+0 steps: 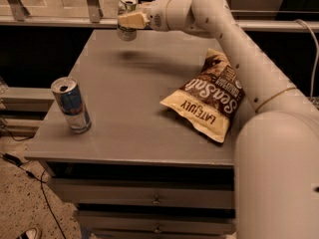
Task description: Pick 7up can
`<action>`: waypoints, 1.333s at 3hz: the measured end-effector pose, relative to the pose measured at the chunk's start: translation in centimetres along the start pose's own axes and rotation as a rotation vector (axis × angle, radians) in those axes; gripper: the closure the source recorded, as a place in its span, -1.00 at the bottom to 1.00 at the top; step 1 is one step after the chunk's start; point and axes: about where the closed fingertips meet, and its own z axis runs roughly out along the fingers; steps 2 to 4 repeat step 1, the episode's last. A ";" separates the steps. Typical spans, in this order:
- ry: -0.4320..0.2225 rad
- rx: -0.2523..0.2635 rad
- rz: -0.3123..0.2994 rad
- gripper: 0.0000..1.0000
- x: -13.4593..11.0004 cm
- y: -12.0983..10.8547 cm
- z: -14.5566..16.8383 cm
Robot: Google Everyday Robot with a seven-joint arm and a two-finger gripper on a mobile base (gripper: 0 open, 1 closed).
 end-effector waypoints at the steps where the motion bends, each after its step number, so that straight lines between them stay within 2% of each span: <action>1: -0.071 -0.068 0.038 1.00 -1.6 3.7 -3.6; 4: -0.071 -0.068 0.038 1.00 -1.6 3.7 -3.6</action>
Offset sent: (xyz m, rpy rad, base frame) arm 0.0000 0.0000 0.0000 0.0000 0.0000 0.0000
